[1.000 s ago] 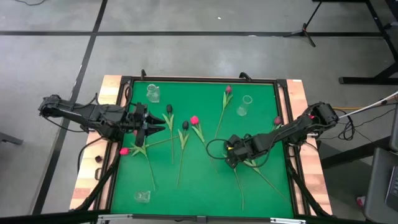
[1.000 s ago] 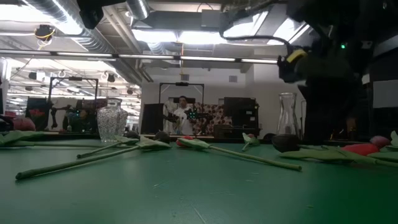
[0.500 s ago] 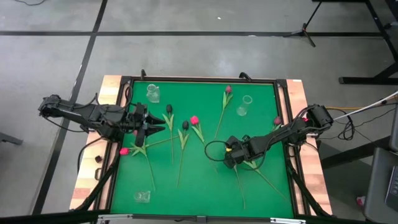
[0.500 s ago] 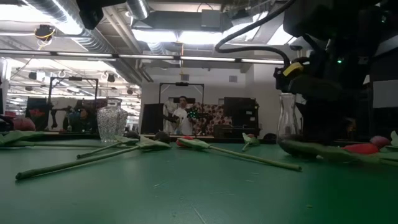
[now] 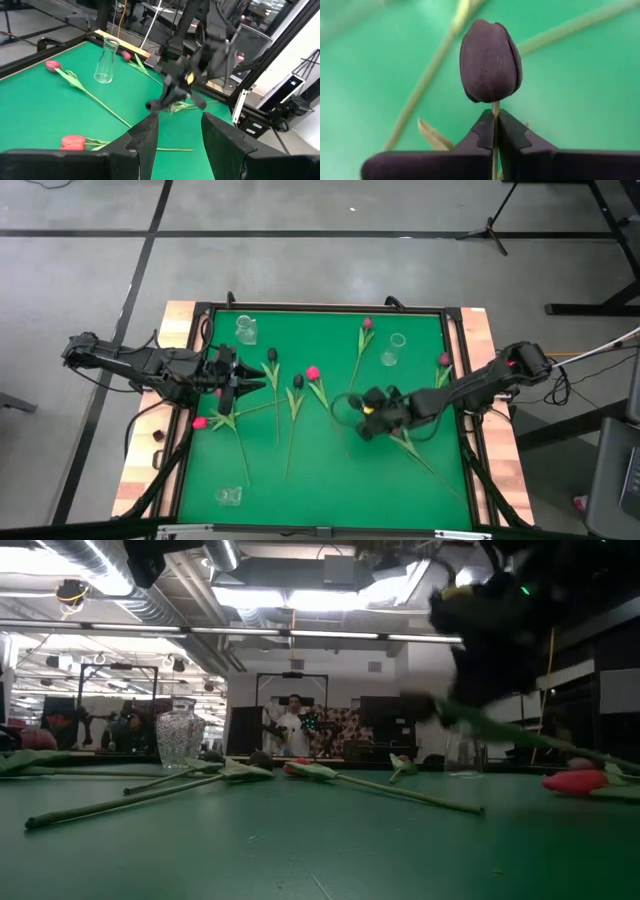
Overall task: Sort flowers into vase by color
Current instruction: Put the bottom black flower into the top right transparent vase
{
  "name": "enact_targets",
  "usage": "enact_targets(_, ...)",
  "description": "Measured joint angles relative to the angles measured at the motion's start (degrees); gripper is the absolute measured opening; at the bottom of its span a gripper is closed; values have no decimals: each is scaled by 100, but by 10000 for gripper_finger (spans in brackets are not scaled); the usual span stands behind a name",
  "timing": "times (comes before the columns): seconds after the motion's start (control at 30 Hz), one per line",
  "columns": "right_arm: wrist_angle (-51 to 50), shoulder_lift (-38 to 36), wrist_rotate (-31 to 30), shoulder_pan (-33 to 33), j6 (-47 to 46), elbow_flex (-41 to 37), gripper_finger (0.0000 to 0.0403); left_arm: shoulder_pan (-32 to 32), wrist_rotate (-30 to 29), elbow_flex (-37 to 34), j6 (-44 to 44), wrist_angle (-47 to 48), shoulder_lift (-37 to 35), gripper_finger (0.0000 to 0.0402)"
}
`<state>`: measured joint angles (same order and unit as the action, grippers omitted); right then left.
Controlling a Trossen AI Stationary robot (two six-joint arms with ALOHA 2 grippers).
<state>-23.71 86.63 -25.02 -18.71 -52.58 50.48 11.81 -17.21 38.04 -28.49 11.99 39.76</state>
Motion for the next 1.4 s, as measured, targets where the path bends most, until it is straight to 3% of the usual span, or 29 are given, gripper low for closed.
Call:
enact_targets(0.13,417,-910,-768,226,965,4,5,-2,-31,0,-2,2,-1,146)
enact_targets(0.33,1178,-2340,-2431,604,3276,13,3,-2,-35,0,0,7,-1,146)
enact_targets(0.43,1861,-2879,-2762,838,4422,-92,3,-1,-37,0,3,15,-1,146)
enact_targets(0.53,3142,-3364,-2318,1198,5478,-497,3,0,-115,0,33,27,1,146)
enact_targets(0.63,4743,-3814,-1401,1670,6295,-1025,2,0,-280,0,33,44,-1,146)
enact_targets(0.83,6286,-4556,-778,2720,6676,-1951,2,0,-324,0,15,50,-1,146)
enact_targets(1.07,6734,-5117,238,3386,6401,-2124,2,0,-328,-2,13,67,-1,146)
enact_targets(1.4,6123,-5150,266,3804,6461,-2186,1,-2,-483,-2,13,109,1,146)
